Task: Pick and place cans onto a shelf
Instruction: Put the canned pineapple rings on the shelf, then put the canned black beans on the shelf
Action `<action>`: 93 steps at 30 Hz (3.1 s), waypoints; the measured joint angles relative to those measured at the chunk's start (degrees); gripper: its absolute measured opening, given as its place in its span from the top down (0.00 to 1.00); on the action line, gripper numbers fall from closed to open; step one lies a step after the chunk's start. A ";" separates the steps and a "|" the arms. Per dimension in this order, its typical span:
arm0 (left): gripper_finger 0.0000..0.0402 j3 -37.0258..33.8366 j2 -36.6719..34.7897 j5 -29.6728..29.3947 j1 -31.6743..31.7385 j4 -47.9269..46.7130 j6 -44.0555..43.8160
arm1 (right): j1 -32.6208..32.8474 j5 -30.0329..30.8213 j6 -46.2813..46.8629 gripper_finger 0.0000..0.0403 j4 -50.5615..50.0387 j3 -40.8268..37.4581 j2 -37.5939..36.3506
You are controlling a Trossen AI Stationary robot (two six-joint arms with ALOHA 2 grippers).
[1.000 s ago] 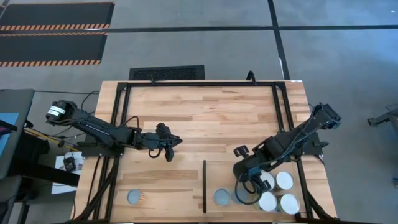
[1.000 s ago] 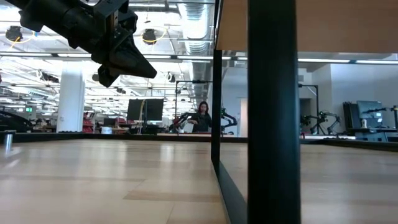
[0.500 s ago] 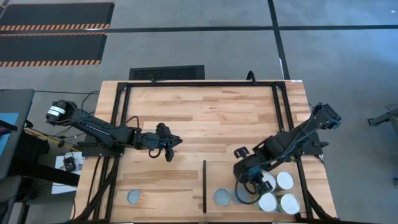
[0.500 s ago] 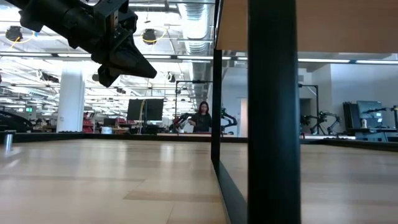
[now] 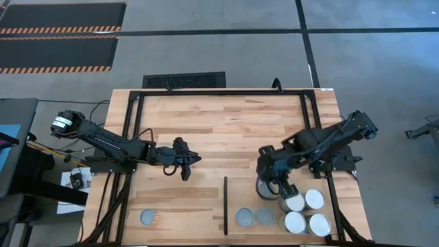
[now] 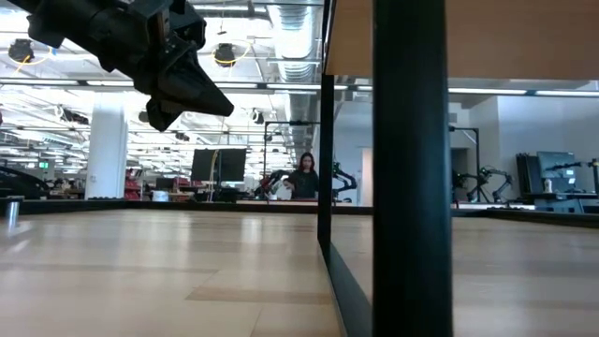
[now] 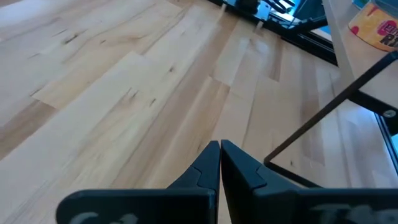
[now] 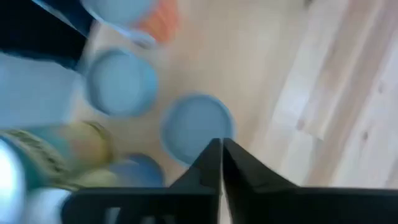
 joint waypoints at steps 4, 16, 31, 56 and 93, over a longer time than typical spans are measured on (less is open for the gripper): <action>1.00 0.00 0.00 0.01 -0.46 -0.02 -0.21 | -3.02 -2.27 -1.31 0.97 -0.28 -5.86 -1.25; 1.00 0.02 0.00 0.01 -0.58 -0.38 -0.26 | -3.68 -4.72 -1.02 0.98 6.05 -13.23 -1.34; 1.00 0.02 0.00 0.49 -0.56 -1.25 -0.04 | -2.30 -8.70 -0.97 0.99 8.36 -11.94 -0.82; 1.00 30.83 -0.37 -2.84 -17.32 -61.34 -28.77 | -38.22 -20.77 -17.60 0.99 44.72 -29.34 -12.92; 0.63 43.53 32.81 27.42 -35.11 -74.70 -91.45 | -49.93 -34.36 -21.51 0.99 50.71 -30.02 -12.92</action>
